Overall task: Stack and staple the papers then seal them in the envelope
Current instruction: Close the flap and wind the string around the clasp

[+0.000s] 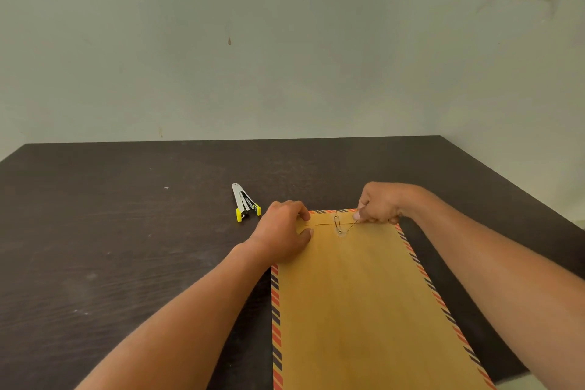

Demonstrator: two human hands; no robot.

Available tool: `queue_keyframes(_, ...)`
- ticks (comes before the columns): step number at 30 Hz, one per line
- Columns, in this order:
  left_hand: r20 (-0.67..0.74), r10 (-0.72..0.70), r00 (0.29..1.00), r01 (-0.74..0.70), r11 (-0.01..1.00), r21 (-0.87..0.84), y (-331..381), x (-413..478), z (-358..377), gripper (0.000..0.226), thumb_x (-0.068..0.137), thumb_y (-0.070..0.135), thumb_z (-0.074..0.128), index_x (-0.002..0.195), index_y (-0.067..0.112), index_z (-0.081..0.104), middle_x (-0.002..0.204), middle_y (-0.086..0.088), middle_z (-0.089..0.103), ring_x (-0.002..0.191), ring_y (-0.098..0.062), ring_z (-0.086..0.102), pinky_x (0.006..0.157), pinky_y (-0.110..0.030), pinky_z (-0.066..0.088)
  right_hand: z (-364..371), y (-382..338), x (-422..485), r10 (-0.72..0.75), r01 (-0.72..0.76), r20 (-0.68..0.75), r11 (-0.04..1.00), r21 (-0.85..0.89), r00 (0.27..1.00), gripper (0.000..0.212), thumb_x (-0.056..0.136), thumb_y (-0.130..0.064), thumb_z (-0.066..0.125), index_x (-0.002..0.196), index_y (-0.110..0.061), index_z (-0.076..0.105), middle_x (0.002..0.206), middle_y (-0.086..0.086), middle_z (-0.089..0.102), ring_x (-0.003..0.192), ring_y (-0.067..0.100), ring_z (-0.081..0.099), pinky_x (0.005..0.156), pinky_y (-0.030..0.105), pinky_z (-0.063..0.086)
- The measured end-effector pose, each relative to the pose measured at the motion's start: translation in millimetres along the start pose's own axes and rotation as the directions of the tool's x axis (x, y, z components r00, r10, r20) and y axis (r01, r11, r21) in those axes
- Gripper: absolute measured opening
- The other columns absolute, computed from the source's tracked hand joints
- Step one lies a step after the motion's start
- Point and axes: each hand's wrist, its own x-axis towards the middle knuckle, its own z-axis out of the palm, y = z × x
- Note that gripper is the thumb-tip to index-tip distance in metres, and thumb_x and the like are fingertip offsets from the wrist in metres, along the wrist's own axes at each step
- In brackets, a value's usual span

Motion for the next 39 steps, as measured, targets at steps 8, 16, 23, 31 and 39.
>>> queue_keyframes(8, -0.001, 0.017, 1.000, -0.017, 1.000, -0.008, -3.0, 1.4, 0.7, 0.030, 0.092, 0.036, 0.065, 0.119, 0.024, 0.059, 0.127, 0.005, 0.060, 0.120, -0.017, 0.047, 0.095, -0.028, 0.042, 5.5, -20.4, 32.5, -0.083, 0.074, -0.071, 0.989, -0.126, 0.994, 0.019, 0.096, -0.030, 0.066, 0.083, -0.017, 0.071, 0.119, 0.003, 0.072, 0.103, 0.024, 0.066, 0.095, 0.045, 0.056)
queue_keyframes(16, -0.006, 0.035, 0.999, -0.035, 0.999, 0.001, -4.3, 1.9, 1.4, 0.031, 0.092, 0.036, 0.066, 0.119, 0.023, 0.060, 0.127, 0.004, 0.060, 0.120, -0.019, 0.048, 0.096, -0.028, 0.042, 15.4, -31.0, 33.6, -0.152, 0.142, -0.203, 0.988, -0.065, 0.967, 0.012, 0.096, -0.012, 0.065, 0.093, -0.008, 0.076, 0.104, 0.001, 0.074, 0.076, 0.006, 0.063, 0.071, 0.027, 0.049)
queue_keyframes(23, -0.006, 0.038, 0.999, -0.038, 0.999, 0.006, -4.0, 1.8, 1.8, 0.031, 0.092, 0.035, 0.066, 0.120, 0.023, 0.060, 0.127, 0.004, 0.060, 0.120, -0.019, 0.048, 0.096, -0.028, 0.041, 19.7, -40.7, 32.3, -0.184, 0.168, -0.257, 0.982, -0.086, 0.949, 0.012, 0.094, -0.010, 0.066, 0.088, -0.009, 0.077, 0.098, 0.003, 0.076, 0.081, 0.014, 0.070, 0.072, 0.029, 0.054)
queue_keyframes(31, -0.003, 0.037, 0.999, -0.037, 0.999, 0.004, -5.3, 2.2, 3.0, 0.032, 0.092, 0.036, 0.065, 0.120, 0.023, 0.061, 0.126, 0.004, 0.059, 0.119, -0.018, 0.048, 0.096, -0.028, 0.042, 24.0, -42.8, 32.2, -0.231, 0.219, -0.264, 0.973, -0.072, 0.937, 0.024, 0.093, -0.010, 0.068, 0.096, -0.031, 0.057, 0.100, -0.001, 0.063, 0.091, 0.020, 0.064, 0.087, 0.042, 0.057)
queue_keyframes(39, -0.009, 0.037, 0.999, -0.037, 0.999, -0.008, -6.6, 3.1, 3.4, 0.039, 0.090, 0.035, 0.068, 0.125, 0.021, 0.058, 0.125, 0.003, 0.060, 0.119, -0.020, 0.049, 0.094, -0.028, 0.042, 26.6, -54.6, 21.1, -0.355, 0.350, -0.250, 0.934, -0.068, 0.901, 0.020, 0.091, -0.007, 0.070, 0.098, -0.025, 0.064, 0.074, -0.005, 0.067, 0.081, 0.017, 0.067, 0.087, 0.046, 0.058)
